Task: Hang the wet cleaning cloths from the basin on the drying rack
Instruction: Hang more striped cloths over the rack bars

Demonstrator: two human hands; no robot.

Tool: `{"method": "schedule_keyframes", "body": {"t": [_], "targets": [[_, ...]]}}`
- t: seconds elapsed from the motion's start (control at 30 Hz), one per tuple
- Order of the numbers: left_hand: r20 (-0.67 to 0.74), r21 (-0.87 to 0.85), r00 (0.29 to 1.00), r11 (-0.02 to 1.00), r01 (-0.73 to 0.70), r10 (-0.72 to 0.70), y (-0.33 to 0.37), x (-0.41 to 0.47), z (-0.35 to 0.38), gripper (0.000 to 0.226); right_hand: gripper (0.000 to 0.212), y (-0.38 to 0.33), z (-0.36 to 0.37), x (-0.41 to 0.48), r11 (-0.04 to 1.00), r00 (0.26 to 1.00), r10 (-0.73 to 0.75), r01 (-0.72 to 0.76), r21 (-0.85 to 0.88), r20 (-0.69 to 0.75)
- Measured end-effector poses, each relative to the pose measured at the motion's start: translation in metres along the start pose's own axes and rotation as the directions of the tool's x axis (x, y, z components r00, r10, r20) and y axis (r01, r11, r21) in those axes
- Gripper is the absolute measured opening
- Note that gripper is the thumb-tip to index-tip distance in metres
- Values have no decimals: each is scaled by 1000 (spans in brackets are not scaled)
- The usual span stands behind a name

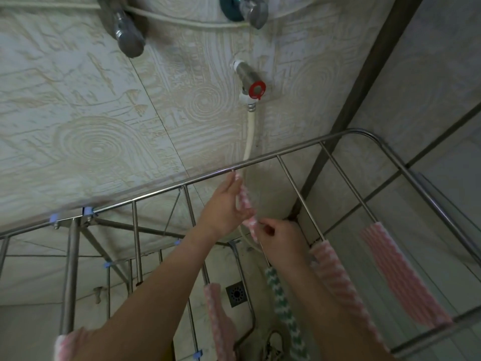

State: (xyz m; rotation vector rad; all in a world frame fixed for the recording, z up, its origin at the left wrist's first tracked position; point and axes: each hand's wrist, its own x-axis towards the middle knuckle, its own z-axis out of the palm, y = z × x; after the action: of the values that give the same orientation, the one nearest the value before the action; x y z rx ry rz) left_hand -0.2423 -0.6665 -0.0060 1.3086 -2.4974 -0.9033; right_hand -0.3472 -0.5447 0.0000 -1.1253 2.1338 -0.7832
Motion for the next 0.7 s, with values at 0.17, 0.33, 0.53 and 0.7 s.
{"method": "schedule_keyframes", "body": {"t": [0.17, 0.33, 0.53, 0.7], "targets": [[42, 51, 999, 999, -16, 14, -3, 6, -6, 94, 23, -9, -3, -1, 990, 997, -71, 70, -122, -3], [90, 98, 996, 995, 18, -27, 6, 9, -13, 97, 16, -13, -1, 3, 967, 997, -74, 76, -243, 17], [14, 171, 997, 982, -77, 76, 7, -9, -3, 93, 17, -2, 1, 2, 980, 996, -72, 82, -184, 57], [101, 123, 995, 992, -15, 3, 9, -13, 2, 99, 23, 0, -2, -1, 974, 997, -41, 56, -219, 72]]}}
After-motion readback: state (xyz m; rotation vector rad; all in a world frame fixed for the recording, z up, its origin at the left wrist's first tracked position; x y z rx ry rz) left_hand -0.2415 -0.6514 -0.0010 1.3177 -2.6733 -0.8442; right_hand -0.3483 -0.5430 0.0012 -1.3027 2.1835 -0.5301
